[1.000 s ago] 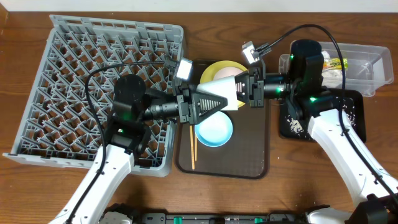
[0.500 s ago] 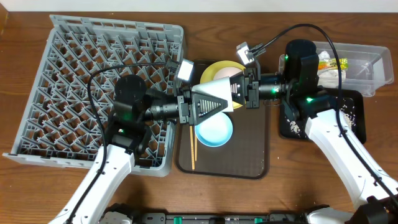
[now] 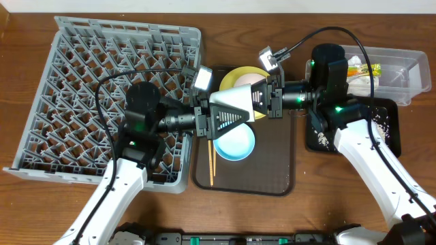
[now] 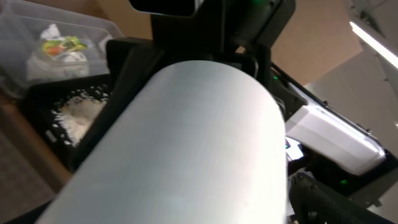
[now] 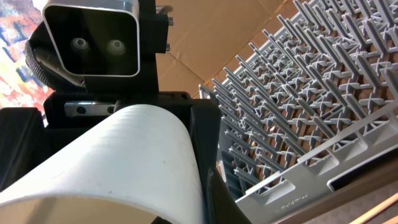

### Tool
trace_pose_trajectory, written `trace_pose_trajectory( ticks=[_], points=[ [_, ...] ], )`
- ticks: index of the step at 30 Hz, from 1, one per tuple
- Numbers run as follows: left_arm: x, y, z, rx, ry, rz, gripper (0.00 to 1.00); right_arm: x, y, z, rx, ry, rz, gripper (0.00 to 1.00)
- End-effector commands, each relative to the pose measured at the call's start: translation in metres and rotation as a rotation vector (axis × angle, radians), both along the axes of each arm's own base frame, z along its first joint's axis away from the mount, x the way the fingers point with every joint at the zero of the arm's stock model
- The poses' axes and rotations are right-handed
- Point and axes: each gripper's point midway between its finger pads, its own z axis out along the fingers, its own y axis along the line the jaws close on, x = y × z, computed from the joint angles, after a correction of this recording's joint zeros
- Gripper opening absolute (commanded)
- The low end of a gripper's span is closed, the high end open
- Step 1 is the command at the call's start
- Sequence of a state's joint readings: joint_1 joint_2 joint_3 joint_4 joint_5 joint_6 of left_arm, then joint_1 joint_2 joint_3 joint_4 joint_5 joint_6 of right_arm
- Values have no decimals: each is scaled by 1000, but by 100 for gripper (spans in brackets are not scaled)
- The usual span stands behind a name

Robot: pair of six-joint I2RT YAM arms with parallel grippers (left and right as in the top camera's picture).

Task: Sort waste into correct bins and load items into the dishwasher
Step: 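Grasp the white bowl with the left gripper and release the right gripper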

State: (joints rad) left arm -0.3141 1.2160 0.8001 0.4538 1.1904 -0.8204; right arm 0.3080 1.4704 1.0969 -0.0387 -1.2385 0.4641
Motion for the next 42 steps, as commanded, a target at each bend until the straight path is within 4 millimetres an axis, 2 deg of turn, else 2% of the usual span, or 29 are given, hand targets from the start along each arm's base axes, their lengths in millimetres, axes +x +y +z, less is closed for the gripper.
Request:
trace_pose_trajectory(
  ticks=[1,8,11,21,23,24,27,29,32,36,42],
  points=[
    [18,7,10,11,-120,98,90,-14,1,0,23,39,72,1],
    [25,9,9,17,-131,143,89,-14,-3,2,33,42,83,1],
    [25,9,9,18,-127,142,79,-14,-3,2,33,41,81,1],
    [24,9,9,17,-127,135,67,-8,-10,2,33,41,58,1],
    [24,9,9,17,-127,135,64,-8,-10,2,33,41,57,10],
    [24,9,9,17,-127,135,56,-7,-11,2,33,41,56,12],
    [24,9,9,22,-150,134,48,-6,-12,2,33,41,51,13],
    [26,10,-2,57,-150,146,41,-7,-13,2,35,42,54,17],
    [30,14,-14,102,-149,170,40,-6,-19,4,47,44,59,25],
    [41,27,-14,107,-153,214,38,1,-28,4,49,44,31,31],
    [60,57,-14,113,-148,305,38,9,-38,4,50,38,-2,37]
  ],
)
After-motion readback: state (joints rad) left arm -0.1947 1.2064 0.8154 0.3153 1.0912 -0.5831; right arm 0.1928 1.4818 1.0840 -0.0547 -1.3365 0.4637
